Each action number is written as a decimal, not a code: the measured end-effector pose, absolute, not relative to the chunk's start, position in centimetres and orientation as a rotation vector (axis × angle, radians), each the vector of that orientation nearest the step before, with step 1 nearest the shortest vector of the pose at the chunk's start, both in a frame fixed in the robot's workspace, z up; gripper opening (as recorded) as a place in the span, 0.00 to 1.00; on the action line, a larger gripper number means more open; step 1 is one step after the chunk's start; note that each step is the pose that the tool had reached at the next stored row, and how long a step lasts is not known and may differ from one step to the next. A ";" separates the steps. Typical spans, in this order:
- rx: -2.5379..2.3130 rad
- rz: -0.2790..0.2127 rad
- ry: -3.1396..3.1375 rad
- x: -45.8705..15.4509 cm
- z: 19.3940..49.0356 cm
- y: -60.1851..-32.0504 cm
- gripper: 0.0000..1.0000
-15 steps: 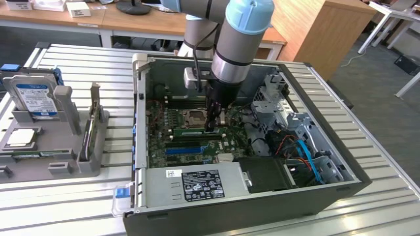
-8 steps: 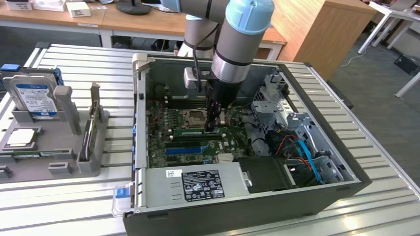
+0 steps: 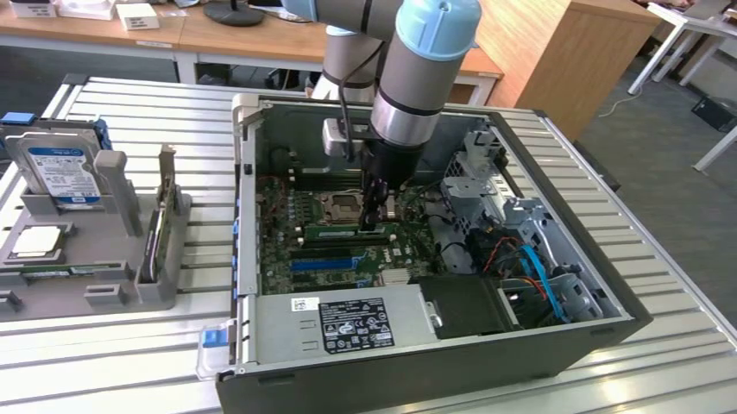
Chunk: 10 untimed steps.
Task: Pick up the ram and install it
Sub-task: 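Insert the ram into the slot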
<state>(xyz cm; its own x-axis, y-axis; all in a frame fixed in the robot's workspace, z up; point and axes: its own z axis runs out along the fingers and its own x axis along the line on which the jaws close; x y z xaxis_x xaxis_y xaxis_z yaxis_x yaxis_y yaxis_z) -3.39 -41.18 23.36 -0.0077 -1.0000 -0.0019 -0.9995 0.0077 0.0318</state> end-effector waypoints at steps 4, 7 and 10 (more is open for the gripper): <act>2.201 -0.037 -2.211 -3.4 23.4 -41.2 0.11; 2.202 -0.037 -2.211 -3.4 23.3 -41.2 0.11; 2.201 -0.037 -2.211 -3.4 23.3 -41.2 0.11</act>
